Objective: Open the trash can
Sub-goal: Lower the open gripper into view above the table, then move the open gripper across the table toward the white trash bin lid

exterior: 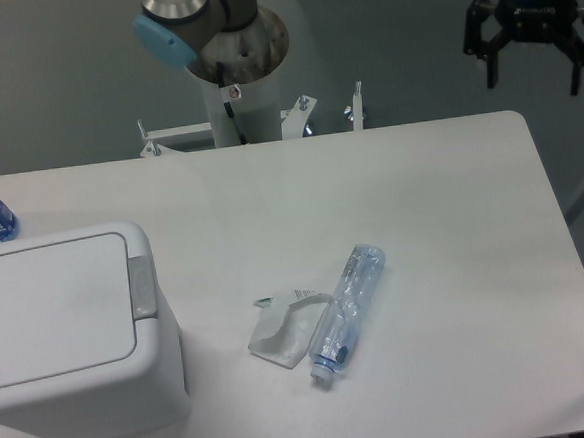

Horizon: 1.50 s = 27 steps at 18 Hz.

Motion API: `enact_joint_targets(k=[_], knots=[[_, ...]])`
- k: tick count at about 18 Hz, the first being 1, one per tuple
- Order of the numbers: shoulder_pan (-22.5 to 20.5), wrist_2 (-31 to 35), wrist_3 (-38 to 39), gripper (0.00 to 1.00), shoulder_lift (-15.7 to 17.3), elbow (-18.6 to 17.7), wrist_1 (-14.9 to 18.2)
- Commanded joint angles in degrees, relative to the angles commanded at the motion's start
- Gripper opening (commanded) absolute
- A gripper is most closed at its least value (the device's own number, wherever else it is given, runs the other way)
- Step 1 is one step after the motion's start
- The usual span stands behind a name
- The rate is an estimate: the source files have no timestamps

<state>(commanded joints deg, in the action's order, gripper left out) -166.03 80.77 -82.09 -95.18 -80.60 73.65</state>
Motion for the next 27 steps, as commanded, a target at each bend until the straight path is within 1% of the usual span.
enact_joint_targets(k=[5, 7, 9, 15, 16, 19, 22, 24, 27], knots=[[0.1, 0.1, -0.1, 1.00, 0.1, -0.4, -0.7], [0.3, 0.3, 0.0, 1.00, 0.2, -1.1, -2.5], [0.8, 0.4, 0.7, 1.00, 0.2, -1.1, -2.8], [2.6, 0.1, 9.7, 1.00, 0.3, -1.2, -3.1], [3.5, 0.1, 10.9, 1.00, 0.3, -1.1, -3.0], [5.4, 0.2, 17.3, 1.00, 0.2, -1.1, -4.7], [8.9, 0.3, 22.2, 1.00, 0.4, -1.6, -4.9], [10.7, 0.2, 25.0, 1.00, -0.1, -1.4, -5.0], [13.3, 0.2, 31.9, 1.00, -0.2, -1.3, -5.0]])
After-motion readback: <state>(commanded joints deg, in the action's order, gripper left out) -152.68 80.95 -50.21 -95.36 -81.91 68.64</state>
